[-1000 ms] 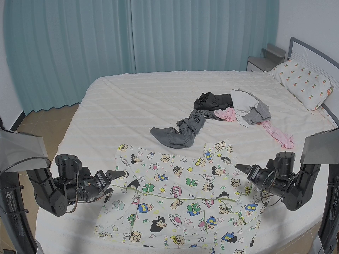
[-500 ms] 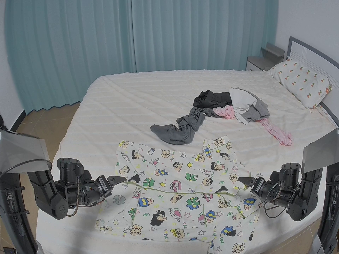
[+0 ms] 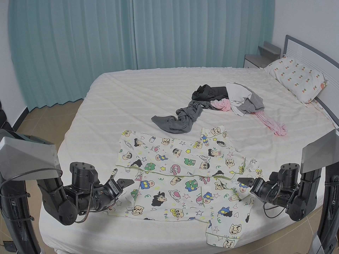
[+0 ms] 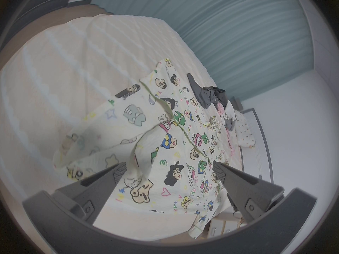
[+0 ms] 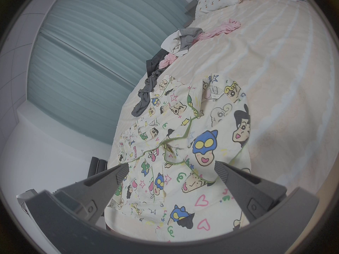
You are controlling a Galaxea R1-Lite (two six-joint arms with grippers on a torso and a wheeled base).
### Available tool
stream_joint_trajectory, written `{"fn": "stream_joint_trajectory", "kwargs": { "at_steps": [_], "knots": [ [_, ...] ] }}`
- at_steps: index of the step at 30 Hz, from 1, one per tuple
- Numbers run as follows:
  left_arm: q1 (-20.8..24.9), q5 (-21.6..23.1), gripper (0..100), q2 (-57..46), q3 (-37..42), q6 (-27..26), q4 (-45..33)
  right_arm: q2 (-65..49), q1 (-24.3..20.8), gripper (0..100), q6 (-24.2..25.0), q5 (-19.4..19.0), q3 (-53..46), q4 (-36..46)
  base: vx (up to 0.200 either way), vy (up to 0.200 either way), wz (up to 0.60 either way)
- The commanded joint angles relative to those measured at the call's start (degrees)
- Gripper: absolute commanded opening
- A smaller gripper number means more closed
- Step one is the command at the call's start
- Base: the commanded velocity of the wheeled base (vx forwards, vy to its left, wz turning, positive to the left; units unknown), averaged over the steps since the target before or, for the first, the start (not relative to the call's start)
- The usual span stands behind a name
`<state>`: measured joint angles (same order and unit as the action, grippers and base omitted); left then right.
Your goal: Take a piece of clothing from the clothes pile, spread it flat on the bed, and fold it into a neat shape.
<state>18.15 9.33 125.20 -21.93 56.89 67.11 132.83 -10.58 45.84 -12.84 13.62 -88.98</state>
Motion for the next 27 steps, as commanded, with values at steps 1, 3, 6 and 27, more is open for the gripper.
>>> {"fn": "stream_joint_trajectory", "kwargs": {
  "at_steps": [1, 3, 6, 27],
  "knots": [
    [2.15, -2.29, 100, 0.13, -2.33, 3.22, -3.92, 0.41, 0.03, 100, -0.05, 0.00, 0.18, -0.58, 0.000, 0.000, 0.00],
    [2.59, -3.96, 100, -0.39, -1.71, 6.30, -5.15, 0.33, -0.05, 100, -0.05, 0.00, 0.18, -0.58, 0.000, 0.000, 0.00],
    [2.68, -5.11, 100, -1.80, -0.74, 9.73, -5.23, 0.15, -0.05, 100, 0.04, -0.08, 0.18, -0.58, 0.000, 0.000, 0.00],
    [9.01, -17.76, 100, 4.62, -8.04, 9.64, -5.32, 0.33, 0.47, 100, 0.04, 0.18, 0.97, -0.58, 0.000, 0.000, 0.00]
  ]
}}
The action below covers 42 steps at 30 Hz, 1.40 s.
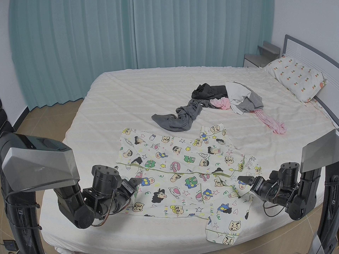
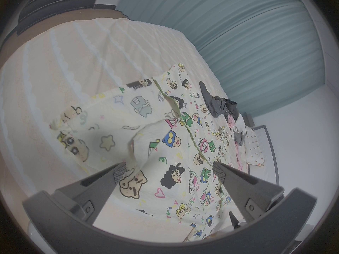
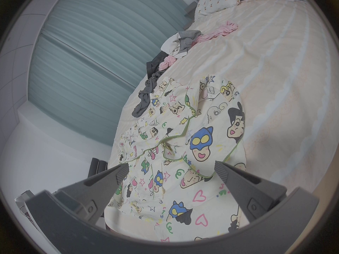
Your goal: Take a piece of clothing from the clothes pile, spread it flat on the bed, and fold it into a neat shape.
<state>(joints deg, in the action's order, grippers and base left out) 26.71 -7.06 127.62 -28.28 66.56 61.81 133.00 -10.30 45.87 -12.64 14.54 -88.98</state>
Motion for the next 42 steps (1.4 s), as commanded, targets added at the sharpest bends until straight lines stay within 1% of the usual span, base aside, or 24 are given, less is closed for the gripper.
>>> {"fn": "stream_joint_trajectory", "kwargs": {
  "at_steps": [1, 10, 15, 18, 28, 33, 41, 42],
  "knots": [
    [0.54, -1.99, 100, 2.54, -1.95, -0.12, -0.02, 0.15, 0.19, 100, 0.01, -0.01, 0.13, -0.58, 0.000, 0.000, 0.00],
    [1.50, -2.96, 100, 3.33, -2.74, -0.91, -0.11, 0.33, 0.72, 100, -0.08, 0.07, 0.93, -0.58, 0.000, 0.000, 0.00],
    [2.21, -3.84, 100, 3.25, -3.45, -2.05, -4.68, 0.33, 0.98, 100, -0.08, 0.07, 1.19, -0.58, 0.000, 0.000, 0.00],
    [2.29, -4.89, 100, 3.51, -4.15, -2.05, -4.85, 0.33, 1.07, 100, 0.01, 0.07, 1.19, -0.58, 0.000, 0.000, 0.00],
    [2.29, -4.98, 100, 4.83, -8.98, -2.05, -6.44, 0.24, 1.25, 100, 0.01, 0.07, 1.36, -0.58, 0.000, 0.000, 0.00],
    [2.38, -4.98, 100, 4.83, -9.77, -2.05, -7.93, 0.24, 1.69, 100, -0.08, 0.07, 1.80, -0.58, 0.000, 0.000, 0.00],
    [2.73, -5.16, 100, 5.09, -9.77, -2.05, -8.02, 0.15, 2.22, 100, -0.08, 0.07, 1.98, -0.58, 0.000, 0.000, 0.00],
    [2.82, -5.33, 0, 5.18, -9.77, -2.05, -8.02, 0.07, 2.30, 100, -0.08, 0.07, 1.98, -0.58, 0.000, 0.000, 0.00]
  ]
}}
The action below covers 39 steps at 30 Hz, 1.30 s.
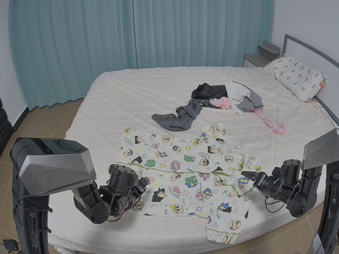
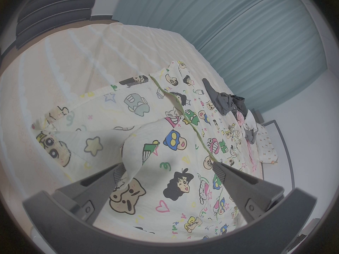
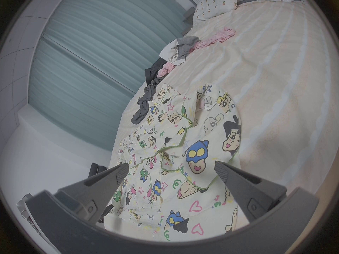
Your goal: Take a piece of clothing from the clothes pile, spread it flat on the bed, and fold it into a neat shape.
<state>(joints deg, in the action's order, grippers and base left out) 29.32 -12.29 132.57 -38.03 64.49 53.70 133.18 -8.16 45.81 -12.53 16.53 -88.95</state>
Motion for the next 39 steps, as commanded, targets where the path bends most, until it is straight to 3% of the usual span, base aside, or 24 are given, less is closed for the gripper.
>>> {"fn": "stream_joint_trajectory", "kwargs": {
  "at_steps": [1, 11, 20, 33, 39],
  "knots": [
    [0.21, -0.90, 0, 0.32, -0.11, 0.02, 0.09, -0.20, 0.16, 100, -0.02, -0.04, -0.01, -0.61, 0.000, 0.000, 0.00],
    [0.39, -4.24, 0, 1.11, 0.42, 0.11, 0.18, -0.20, 0.07, 100, 0.07, -0.04, -0.09, -0.61, 0.000, 0.000, 0.00],
    [-2.60, -6.52, 0, 0.05, -0.37, -0.24, 2.90, -0.20, 0.07, 100, 0.07, -0.04, -0.09, -0.61, 0.000, 0.000, 0.00],
    [-8.58, -6.52, 0, 2.78, -0.29, -10.00, 16.96, 0.06, 0.07, 100, 0.07, -0.04, -0.01, -0.61, 0.000, 0.000, 0.00],
    [-10.51, -6.52, 0, 4.54, -0.20, -12.02, 18.55, 0.15, 0.07, 100, 0.07, -0.04, -0.01, -0.61, 0.000, 0.000, 0.00]
  ]
}}
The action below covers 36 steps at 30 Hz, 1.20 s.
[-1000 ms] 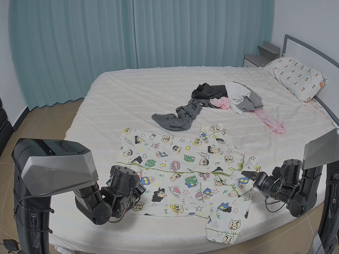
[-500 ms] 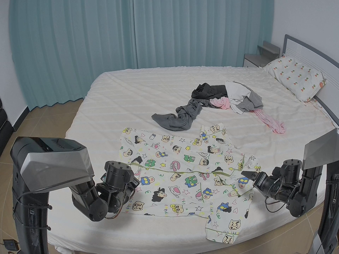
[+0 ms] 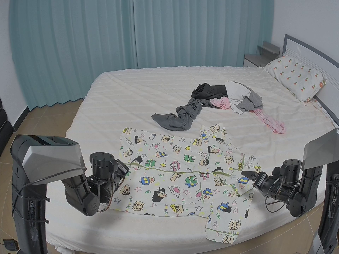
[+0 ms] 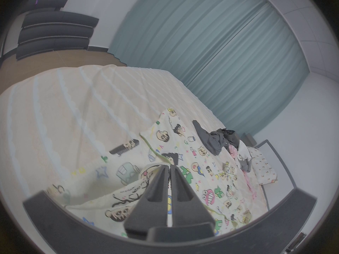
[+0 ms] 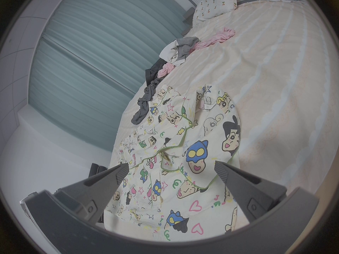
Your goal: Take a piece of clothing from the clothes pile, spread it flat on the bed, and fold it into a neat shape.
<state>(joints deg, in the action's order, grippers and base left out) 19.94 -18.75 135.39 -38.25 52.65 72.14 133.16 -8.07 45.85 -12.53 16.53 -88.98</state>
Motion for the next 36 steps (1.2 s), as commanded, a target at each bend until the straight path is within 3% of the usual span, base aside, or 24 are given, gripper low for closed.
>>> {"fn": "stream_joint_trajectory", "kwargs": {
  "at_steps": [1, 21, 32, 33, 36],
  "knots": [
    [-1.75, -0.06, 0, 1.98, -0.24, -0.18, 0.19, 0.17, -0.02, 100, 0.03, -0.04, -0.01, -0.58, 0.000, 0.000, 0.00],
    [-7.81, 0.03, 0, 6.12, -5.95, -2.20, 1.16, 0.17, -0.02, 100, -0.06, -0.04, -0.01, -0.58, 0.000, 0.000, 0.00],
    [-8.43, 0.29, 0, 6.55, -6.13, -2.73, 1.16, 0.17, -0.02, 100, -0.06, -0.04, -0.01, -0.58, 0.000, 0.000, 0.00],
    [-8.52, 0.38, 100, 6.55, -6.22, -2.73, 1.16, 0.08, -0.02, 100, 0.03, -0.04, -0.01, -0.58, 0.000, 0.000, 0.00],
    [-9.13, 0.56, 100, 6.55, -6.39, -2.82, 1.16, -0.27, 0.07, 100, 0.03, -0.12, -0.27, -0.58, 0.000, 0.000, 0.00]
  ]
}}
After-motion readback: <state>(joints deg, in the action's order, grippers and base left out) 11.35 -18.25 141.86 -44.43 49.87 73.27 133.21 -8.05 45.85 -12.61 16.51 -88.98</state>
